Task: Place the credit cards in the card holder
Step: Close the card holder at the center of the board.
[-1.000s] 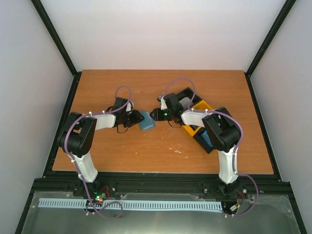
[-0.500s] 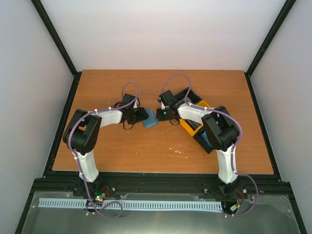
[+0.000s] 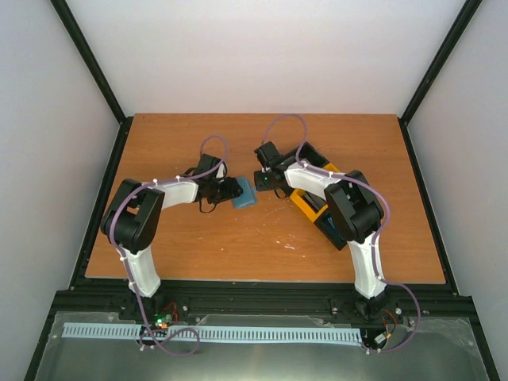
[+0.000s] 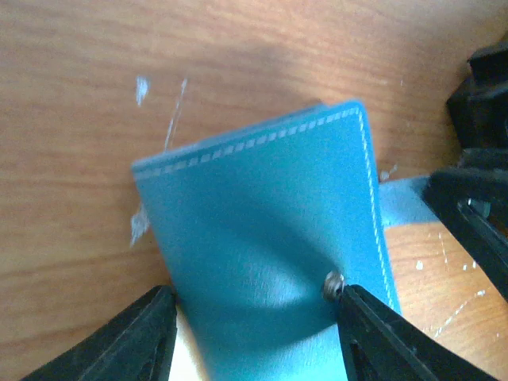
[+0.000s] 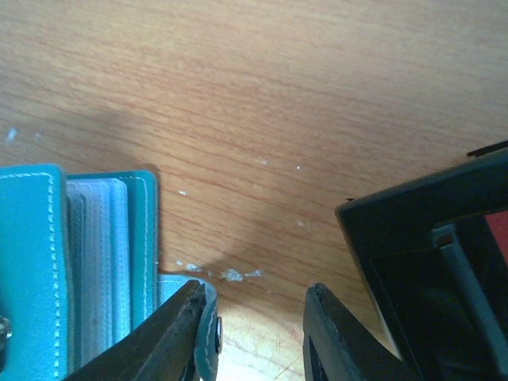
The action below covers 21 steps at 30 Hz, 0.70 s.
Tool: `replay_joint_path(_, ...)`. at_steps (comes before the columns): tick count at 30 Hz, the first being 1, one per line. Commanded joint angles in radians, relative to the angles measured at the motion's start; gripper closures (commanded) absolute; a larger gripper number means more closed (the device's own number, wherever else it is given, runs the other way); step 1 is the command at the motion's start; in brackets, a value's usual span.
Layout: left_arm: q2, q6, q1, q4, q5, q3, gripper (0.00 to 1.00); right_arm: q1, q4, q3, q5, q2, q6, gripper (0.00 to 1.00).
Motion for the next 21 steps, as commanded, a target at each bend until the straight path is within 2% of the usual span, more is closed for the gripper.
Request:
replay_joint_path(1, -0.013, -0.012, -0.008, -0.122, 0.01, -0.097, 0.42, 0.007, -0.029, 0.018, 0.004, 0.032, -0.003, 0.66)
replay_joint_path(8, -0.076, -0.021, -0.008, -0.116, 0.02, -0.161, 0.41, 0.007, -0.033, 0.027, 0.003, 0.028, -0.006, 0.69)
replay_joint_path(13, -0.056, -0.026, -0.008, -0.116, 0.004, -0.16, 0.46, 0.005, -0.036, 0.054, -0.033, 0.022, -0.01, 0.69)
replay_joint_path(18, -0.042, -0.039, -0.008, -0.132, -0.042, -0.139, 0.46, 0.0, -0.035, 0.053, -0.08, 0.002, -0.006, 0.7)
replay_joint_path(21, -0.03, -0.042, -0.008, -0.144, -0.061, -0.129, 0.46, -0.005, -0.035, 0.048, -0.106, -0.004, -0.004, 0.76)
